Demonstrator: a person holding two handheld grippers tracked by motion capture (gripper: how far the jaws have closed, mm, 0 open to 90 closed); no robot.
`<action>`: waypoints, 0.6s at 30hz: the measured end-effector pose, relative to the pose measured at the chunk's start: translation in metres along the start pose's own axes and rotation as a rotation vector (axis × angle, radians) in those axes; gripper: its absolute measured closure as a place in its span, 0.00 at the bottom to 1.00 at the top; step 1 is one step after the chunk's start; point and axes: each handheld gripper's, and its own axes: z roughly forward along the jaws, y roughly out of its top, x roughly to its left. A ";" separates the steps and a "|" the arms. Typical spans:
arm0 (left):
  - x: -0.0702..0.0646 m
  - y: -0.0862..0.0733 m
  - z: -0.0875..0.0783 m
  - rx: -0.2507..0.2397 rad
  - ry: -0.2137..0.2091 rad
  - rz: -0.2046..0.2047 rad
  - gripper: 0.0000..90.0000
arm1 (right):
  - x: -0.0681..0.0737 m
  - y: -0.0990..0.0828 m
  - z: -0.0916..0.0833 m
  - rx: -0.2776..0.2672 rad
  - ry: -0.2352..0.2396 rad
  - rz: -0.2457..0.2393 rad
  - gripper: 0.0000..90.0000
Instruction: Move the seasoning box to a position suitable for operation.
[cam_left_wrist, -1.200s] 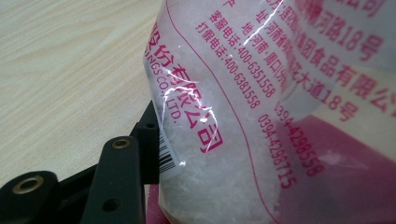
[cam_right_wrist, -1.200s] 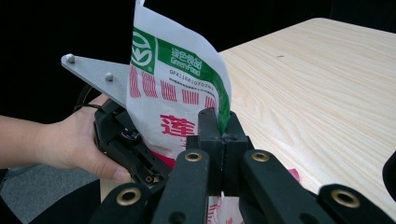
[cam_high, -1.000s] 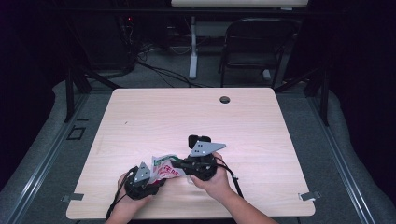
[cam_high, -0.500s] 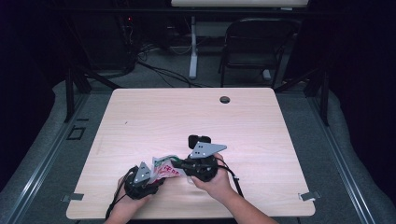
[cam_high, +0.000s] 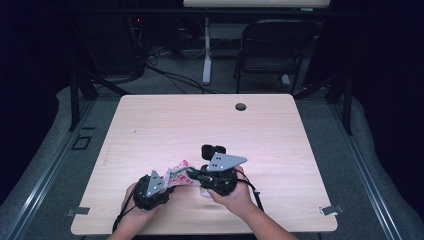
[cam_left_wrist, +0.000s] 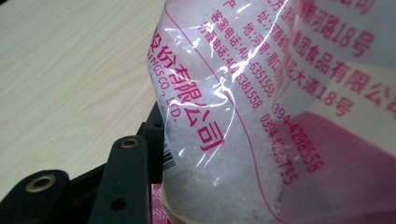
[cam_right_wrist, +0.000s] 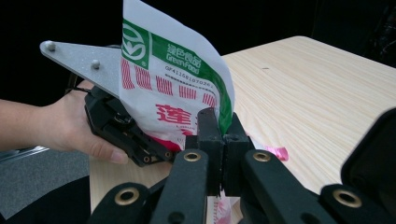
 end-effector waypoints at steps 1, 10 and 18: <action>0.001 0.002 0.000 0.012 0.007 0.018 0.63 | 0.000 -0.001 -0.001 0.000 -0.008 0.001 0.99; 0.001 0.016 -0.001 -0.003 0.095 0.096 0.64 | 0.000 -0.005 -0.015 -0.011 -0.065 0.009 0.97; 0.002 0.024 -0.001 -0.007 0.155 0.142 0.65 | -0.001 -0.008 -0.023 -0.019 -0.084 0.025 0.94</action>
